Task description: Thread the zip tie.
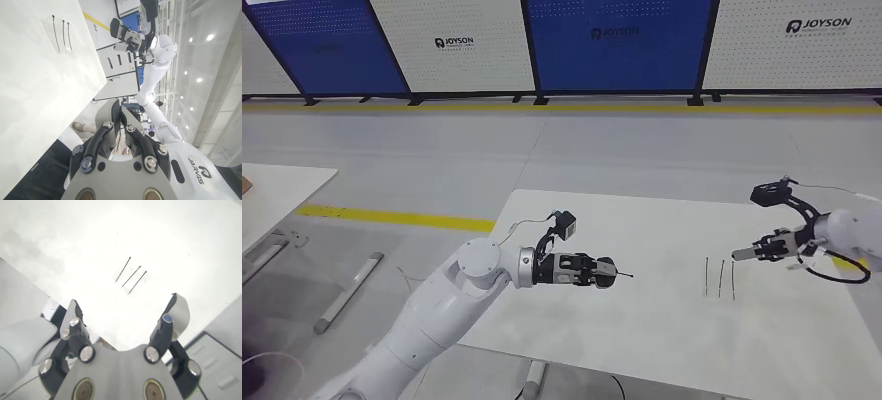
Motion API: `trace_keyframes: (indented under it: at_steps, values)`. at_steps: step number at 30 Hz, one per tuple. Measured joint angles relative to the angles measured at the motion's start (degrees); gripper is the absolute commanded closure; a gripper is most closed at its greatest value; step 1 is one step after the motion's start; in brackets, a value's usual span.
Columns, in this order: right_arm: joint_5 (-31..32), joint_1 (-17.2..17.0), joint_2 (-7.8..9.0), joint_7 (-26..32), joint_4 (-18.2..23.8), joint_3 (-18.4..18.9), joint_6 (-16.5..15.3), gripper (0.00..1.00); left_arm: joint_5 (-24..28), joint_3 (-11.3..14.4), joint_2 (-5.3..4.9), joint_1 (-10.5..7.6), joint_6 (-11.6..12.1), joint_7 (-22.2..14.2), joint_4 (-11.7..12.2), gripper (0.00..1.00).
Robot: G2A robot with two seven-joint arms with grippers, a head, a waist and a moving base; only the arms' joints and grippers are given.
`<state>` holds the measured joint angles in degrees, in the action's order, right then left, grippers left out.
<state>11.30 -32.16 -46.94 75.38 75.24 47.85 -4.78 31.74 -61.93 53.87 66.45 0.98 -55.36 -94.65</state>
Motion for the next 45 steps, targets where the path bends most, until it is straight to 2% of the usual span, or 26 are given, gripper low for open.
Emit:
trace_keyframes:
  at_steps: [2,5,7,8,10,12,14,26,29,34,39,42,45]
  values:
    - [-5.02,-0.96,-0.71,-2.73,-1.04,-0.03,6.52,0.0,0.0,0.0,0.0,0.0,0.0,0.0,0.0,1.0]
    - [-8.64,-1.7,-1.53,-6.8,-1.49,-1.56,12.15,0.0,0.0,0.0,0.0,0.0,0.0,0.0,0.0,1.0]
    - [-5.12,-1.65,-2.3,-9.31,-1.79,-3.57,17.44,0.0,0.0,0.0,0.0,0.0,0.0,0.0,0.0,1.0]
    - [-1.32,-1.29,-2.77,-10.61,-1.99,-4.82,20.78,0.0,0.0,0.0,0.0,0.0,0.0,0.0,0.0,1.0]
    - [2.66,-0.8,-3.51,-11.82,-2.44,-6.31,24.14,0.0,0.0,0.0,0.0,0.0,0.0,0.0,0.0,1.0]
    - [4.52,-0.26,-4.21,-12.04,-3.56,-7.4,24.51,0.0,0.0,0.0,0.0,0.0,0.0,0.0,0.0,1.0]
    - [3.42,-0.04,-4.73,-10.88,-3.47,-7.8,24.22,0.0,0.0,0.0,0.0,0.0,0.0,0.0,0.0,1.0]
    - [3.72,-0.69,-4.76,-11.79,-3.07,-7.82,24.21,0.0,0.0,0.0,0.0,0.0,0.0,0.0,0.0,1.0]
    - [3.4,-3.42,-4.63,-17.11,-1.53,-6.6,24.26,0.0,0.0,0.0,0.0,0.0,0.0,0.0,0.0,1.0]
    - [2.03,-11.11,-3.15,-24.5,2.6,-2.04,24.27,0.0,0.0,0.0,0.0,0.0,0.0,0.0,0.0,1.0]
    - [0.42,-18.03,-1.41,-26.73,8.3,3.19,24.26,0.0,0.0,0.0,0.0,0.0,0.0,0.0,0.0,1.0]
    - [0.1,-21.09,-0.6,-26.39,11.59,5.66,24.05,0.0,0.0,0.0,0.0,0.0,0.0,0.0,0.0,1.0]
    - [1.06,-22.07,-0.48,-24.0,12.18,5.7,24.26,0.0,0.0,0.0,0.0,0.0,0.0,0.0,0.0,1.0]
